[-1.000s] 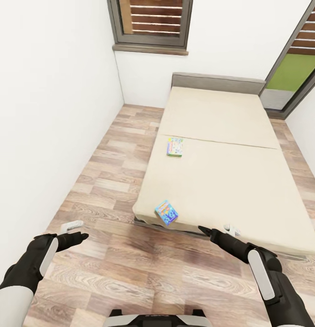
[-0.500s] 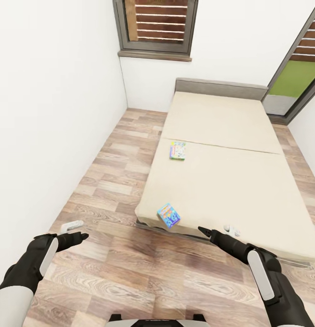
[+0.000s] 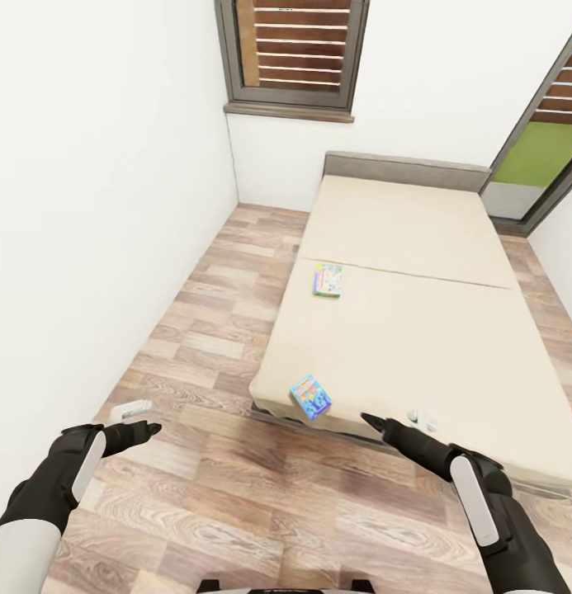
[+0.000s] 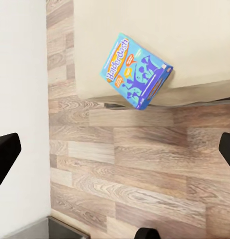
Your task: Put all the toys in the child's room - the three board games (two on the bed and one on the table), the two jigsaw puzzles on the table, and the tennis ball on the table - inside the toy box on the table in the child's room.
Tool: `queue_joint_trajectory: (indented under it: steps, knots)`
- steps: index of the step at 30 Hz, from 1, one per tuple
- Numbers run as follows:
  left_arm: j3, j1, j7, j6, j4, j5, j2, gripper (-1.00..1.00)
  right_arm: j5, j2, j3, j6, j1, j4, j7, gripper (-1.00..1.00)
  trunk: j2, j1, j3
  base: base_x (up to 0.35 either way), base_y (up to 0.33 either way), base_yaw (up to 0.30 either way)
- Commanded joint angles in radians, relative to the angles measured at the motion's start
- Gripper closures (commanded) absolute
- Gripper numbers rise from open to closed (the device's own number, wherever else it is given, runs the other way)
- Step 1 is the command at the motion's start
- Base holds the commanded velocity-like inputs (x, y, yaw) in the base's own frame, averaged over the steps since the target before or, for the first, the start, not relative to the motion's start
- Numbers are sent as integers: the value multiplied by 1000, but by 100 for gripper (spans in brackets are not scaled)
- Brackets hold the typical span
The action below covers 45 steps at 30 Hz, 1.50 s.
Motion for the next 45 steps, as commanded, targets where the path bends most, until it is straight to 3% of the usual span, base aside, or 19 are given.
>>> queue_joint_trajectory:
  steps: [1,23,33,45]
  knots:
    - [2,-1,-1,6,-1,4,0,-100,0,0,-1,6,-1,0,3,-100,-2,1,0,0,0,69]
    - [1,-1,5,7,0,3,-32,-100,1,-1,-7,5,-1,6,3,-100,-2,1,37,0,0,69]
    - [0,-1,5,7,1,1,-36,-100,-6,-9,-7,7,-1,6,4,-100,-2,1,54,0,0,69]
    - [0,-1,3,7,1,1,-36,-100,1,-1,-6,5,-1,6,2,-100,-2,1,74,0,0,69]
